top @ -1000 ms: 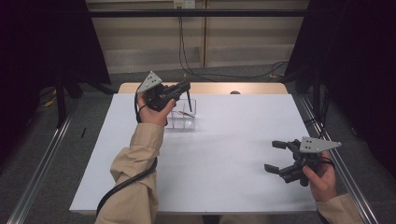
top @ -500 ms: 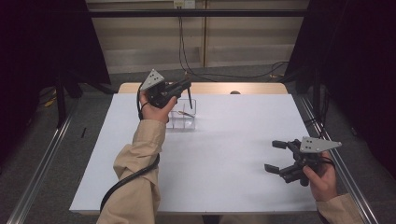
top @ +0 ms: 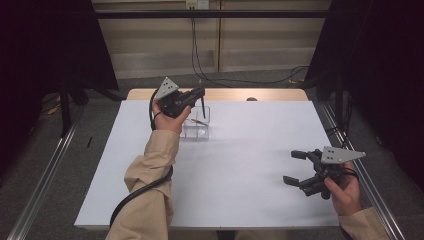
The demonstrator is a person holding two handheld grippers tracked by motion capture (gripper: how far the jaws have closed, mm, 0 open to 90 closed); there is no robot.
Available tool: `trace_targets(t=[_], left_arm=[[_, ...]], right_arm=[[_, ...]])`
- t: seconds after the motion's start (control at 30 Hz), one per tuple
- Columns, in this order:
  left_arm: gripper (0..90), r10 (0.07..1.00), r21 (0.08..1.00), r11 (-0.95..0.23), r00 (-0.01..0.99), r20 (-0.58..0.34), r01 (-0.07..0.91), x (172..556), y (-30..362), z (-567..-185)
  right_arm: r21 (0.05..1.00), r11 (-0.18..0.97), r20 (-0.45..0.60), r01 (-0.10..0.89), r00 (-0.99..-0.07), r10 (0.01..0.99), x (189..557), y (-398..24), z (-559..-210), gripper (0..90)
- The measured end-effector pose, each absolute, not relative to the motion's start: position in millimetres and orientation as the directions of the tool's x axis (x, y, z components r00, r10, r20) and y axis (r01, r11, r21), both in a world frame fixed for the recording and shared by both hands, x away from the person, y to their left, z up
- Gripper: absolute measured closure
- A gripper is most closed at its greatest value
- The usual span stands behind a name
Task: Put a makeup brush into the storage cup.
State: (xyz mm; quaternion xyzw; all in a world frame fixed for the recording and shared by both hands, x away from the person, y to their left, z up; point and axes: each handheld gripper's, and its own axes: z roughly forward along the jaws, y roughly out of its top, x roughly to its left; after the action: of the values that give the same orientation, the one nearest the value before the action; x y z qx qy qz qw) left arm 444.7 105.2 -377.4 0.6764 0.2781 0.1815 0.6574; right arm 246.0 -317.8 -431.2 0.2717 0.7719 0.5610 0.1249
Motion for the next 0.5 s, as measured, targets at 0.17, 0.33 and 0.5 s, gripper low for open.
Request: trace_targets(t=[0.17,0.33,0.5], left_arm=[[83.2,0.624,0.99,0.015,0.773,-0.118,0.139,446,105,-381],[83.2,0.627,0.99,0.008,0.77,-0.117,0.144,446,104,-386],[83.2,0.625,0.988,0.007,0.771,-0.122,0.151,445,103,-390]], right_arm=[[0.934,0.225,0.11,0.278,-0.822,0.559,246,-318,-431,4.2],[0.935,0.223,0.109,0.277,-0.82,0.562,246,-318,-431,4.1],[0.934,0.223,0.109,0.278,-0.819,0.563,246,-318,-431,4.1]])
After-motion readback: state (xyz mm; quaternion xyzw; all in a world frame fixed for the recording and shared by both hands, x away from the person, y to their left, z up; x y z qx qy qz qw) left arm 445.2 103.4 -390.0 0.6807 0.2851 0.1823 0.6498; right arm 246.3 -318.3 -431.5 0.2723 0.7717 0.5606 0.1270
